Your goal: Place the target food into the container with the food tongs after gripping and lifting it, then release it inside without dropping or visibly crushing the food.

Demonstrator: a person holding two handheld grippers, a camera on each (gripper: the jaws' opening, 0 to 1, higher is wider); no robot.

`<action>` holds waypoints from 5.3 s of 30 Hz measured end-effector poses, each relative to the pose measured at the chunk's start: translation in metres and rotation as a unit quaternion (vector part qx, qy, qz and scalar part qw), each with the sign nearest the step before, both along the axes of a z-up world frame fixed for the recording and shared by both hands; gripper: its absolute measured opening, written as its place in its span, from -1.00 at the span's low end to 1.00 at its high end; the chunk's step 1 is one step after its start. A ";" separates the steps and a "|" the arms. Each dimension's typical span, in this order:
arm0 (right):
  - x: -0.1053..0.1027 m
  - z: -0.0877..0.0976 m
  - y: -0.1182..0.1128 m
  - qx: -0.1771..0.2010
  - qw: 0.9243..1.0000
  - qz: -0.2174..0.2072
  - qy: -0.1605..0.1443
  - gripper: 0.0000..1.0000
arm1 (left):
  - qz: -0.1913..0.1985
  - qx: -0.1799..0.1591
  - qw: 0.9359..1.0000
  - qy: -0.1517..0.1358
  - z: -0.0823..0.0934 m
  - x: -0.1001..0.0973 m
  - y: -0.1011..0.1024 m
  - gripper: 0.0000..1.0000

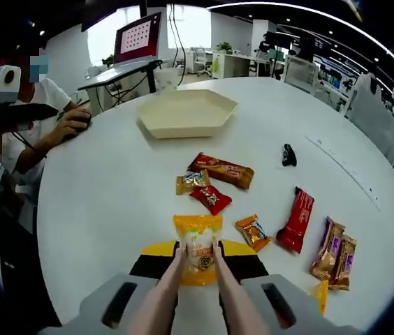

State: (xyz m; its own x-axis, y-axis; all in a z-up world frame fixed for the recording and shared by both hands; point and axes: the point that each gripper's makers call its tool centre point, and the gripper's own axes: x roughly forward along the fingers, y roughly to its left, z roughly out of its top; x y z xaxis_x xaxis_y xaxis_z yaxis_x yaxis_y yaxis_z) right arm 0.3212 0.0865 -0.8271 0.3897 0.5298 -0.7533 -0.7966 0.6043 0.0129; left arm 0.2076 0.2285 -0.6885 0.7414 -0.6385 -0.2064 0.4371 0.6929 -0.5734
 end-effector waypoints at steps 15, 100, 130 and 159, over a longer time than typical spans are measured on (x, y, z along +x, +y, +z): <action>-0.018 0.019 0.003 0.061 0.996 -0.039 0.049 -0.62 | -0.004 -0.003 1.000 0.005 -0.005 -0.002 0.000 0.91; -0.013 0.074 -0.004 0.201 0.952 -0.225 0.053 -0.57 | -0.016 -0.023 0.999 -0.038 0.000 0.036 0.007 0.86; 0.017 0.110 0.090 0.233 0.963 -0.132 0.040 -0.58 | 0.012 -0.011 0.999 -0.028 -0.001 0.024 0.031 0.87; 0.069 0.133 0.182 0.222 0.975 -0.020 0.025 -0.57 | 0.054 -0.008 0.999 0.001 -0.011 0.014 0.043 0.99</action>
State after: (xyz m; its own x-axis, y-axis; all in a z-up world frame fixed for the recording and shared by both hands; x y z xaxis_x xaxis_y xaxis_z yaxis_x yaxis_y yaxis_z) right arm 0.3903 0.2685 -0.6939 0.3854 0.7928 -0.4721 -0.7646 0.5608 0.3176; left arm 0.2217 0.2711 -0.6992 0.8052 -0.5589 -0.1983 0.3599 0.7262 -0.5858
